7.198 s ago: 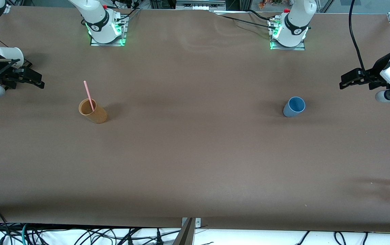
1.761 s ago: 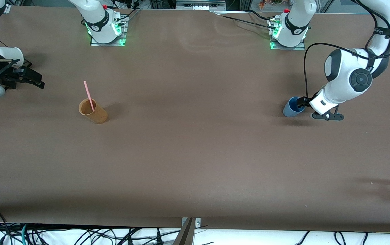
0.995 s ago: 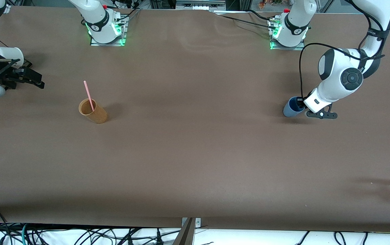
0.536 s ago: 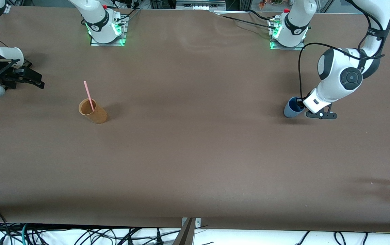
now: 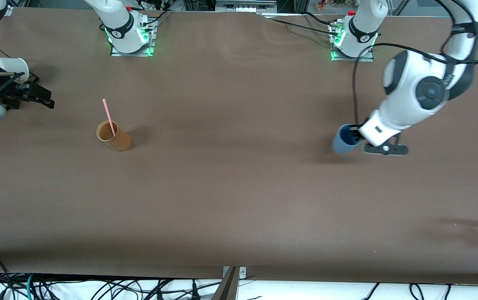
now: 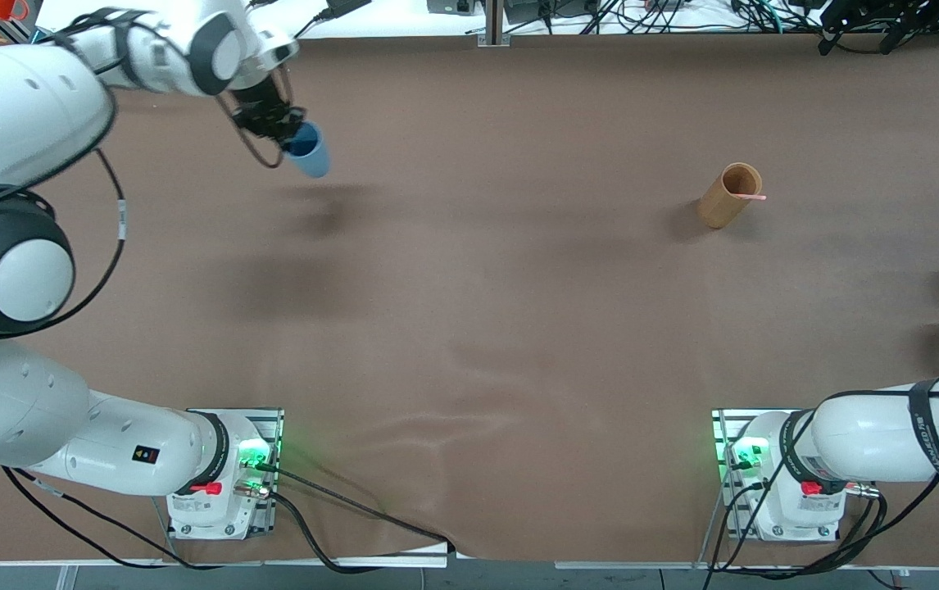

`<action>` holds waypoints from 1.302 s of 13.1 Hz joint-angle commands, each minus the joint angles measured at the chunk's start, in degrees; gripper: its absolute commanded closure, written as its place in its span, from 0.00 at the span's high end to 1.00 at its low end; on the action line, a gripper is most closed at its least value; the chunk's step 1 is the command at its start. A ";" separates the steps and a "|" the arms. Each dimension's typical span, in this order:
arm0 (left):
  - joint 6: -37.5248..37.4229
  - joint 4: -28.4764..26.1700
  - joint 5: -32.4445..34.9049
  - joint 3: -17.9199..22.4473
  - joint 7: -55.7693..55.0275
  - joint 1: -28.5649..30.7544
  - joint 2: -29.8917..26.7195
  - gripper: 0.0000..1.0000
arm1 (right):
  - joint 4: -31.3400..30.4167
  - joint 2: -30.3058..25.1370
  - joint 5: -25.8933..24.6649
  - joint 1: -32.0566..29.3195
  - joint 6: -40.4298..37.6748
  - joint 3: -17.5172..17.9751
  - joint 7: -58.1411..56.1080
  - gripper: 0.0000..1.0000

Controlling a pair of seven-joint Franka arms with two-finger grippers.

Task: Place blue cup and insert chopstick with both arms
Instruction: 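Carry the blue cup toward the tan cup and set it down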

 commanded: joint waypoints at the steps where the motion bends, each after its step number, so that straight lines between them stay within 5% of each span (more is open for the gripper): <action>1: -1.95 9.23 -1.20 0.52 -12.17 -10.05 7.14 0.00 | 0.59 0.10 -0.61 -0.19 -0.29 0.17 -0.69 1.00; 4: -1.95 20.30 -3.05 0.52 -25.72 -19.64 16.37 0.00 | 0.59 0.10 -0.61 -0.19 -0.29 0.17 -0.69 1.00; 10: -1.77 35.95 -7.27 0.69 -34.62 -28.97 29.82 0.00 | 0.59 0.10 -0.61 -0.28 -0.38 0.17 -0.69 1.00; 17: 0.68 42.75 -7.09 1.05 -42.98 -33.64 39.07 0.00 | 0.59 0.10 -0.61 -0.28 -0.38 0.17 -0.69 1.00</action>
